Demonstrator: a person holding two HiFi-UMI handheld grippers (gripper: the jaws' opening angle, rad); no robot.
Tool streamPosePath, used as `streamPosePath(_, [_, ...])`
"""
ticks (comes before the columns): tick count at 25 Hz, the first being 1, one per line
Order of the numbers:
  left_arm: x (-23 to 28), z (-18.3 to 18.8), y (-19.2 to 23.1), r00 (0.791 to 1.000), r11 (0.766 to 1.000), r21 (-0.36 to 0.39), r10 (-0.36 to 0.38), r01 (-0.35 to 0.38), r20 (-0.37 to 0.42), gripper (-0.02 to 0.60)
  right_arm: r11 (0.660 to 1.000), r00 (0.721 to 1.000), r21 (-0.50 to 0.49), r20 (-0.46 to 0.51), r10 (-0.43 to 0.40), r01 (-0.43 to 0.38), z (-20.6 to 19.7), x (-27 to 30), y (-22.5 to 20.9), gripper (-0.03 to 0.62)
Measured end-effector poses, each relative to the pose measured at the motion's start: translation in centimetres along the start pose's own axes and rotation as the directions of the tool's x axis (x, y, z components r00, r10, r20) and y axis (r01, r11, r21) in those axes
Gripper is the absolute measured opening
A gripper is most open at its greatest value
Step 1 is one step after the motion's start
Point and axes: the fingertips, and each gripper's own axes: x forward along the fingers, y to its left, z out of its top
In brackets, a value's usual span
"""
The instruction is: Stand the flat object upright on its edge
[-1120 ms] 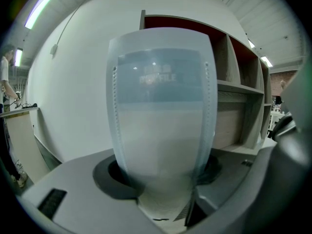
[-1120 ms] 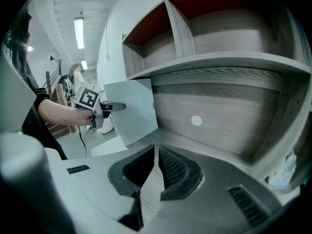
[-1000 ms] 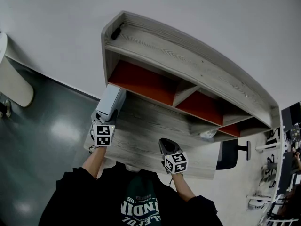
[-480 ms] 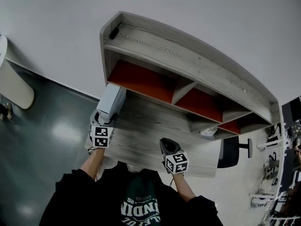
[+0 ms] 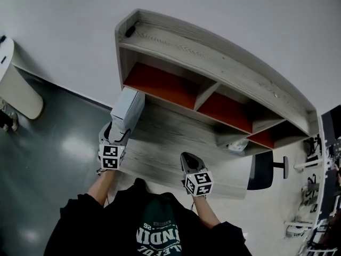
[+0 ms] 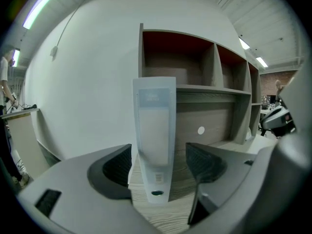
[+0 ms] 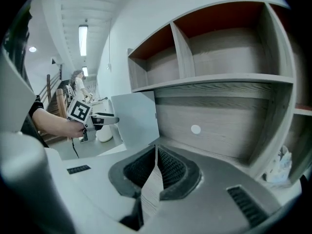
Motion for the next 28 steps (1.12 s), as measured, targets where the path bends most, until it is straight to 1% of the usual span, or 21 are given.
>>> streamPosePath(3, [-1.9,0.3,-0.1,0.999,0.999,-0.008,0.034,-0.034,0.011,0.334,1.0,1.0,0.02,0.018,-0.002,0.002,0.4,-0.9,-0.1,0.043])
streamPosePath(4, [-2.6,0.4,-0.4,0.999,0.999,-0.009,0.038,-0.038,0.014,0.32,1.0,1.0,0.028,0.022,-0.006,0.005,0.5,-1.3,-0.2,0.043])
streamPosePath(9, [-5.7,1.8,-2.7,0.998,0.999,0.018,0.026,-0.027,0.052,0.179,0.999,0.998,0.039,0.06,-0.01,0.008,1.2,-3.3,0.0,0.043])
streamPosePath(12, [-7.1,2.3,-4.5,0.998,1.0,0.028,0.011,-0.013,0.066,0.05,1.0,0.997,0.025,0.08,-0.011,0.009,1.1,-4.7,0.4,0.043])
streamPosePath(13, [-7.5,2.5,-5.1,0.998,0.999,0.035,0.0,-0.002,0.066,0.032,1.0,0.996,0.02,0.086,-0.012,0.011,1.1,-5.2,0.6,0.041])
streamPosePath(14, [-7.9,2.7,-5.9,0.998,0.999,0.042,-0.017,0.014,0.065,0.022,1.0,0.996,0.016,0.091,-0.014,0.013,1.1,-5.7,0.7,0.041])
streamPosePath(18, [-9.3,2.8,-8.9,0.995,0.995,0.056,-0.085,0.082,0.059,0.015,1.0,0.994,0.018,0.107,-0.027,0.025,0.6,-7.7,1.4,0.043])
streamPosePath(24, [-11.8,2.3,-12.2,0.988,0.989,0.04,-0.144,0.142,0.057,0.015,0.998,0.992,0.032,0.114,-0.053,0.05,-0.8,-10.7,2.5,0.043])
streamPosePath(28, [-13.4,1.7,-14.4,0.983,0.983,0.051,-0.177,0.174,0.051,0.015,0.997,0.992,0.043,0.109,-0.061,0.057,-2.2,-12.5,3.1,0.041])
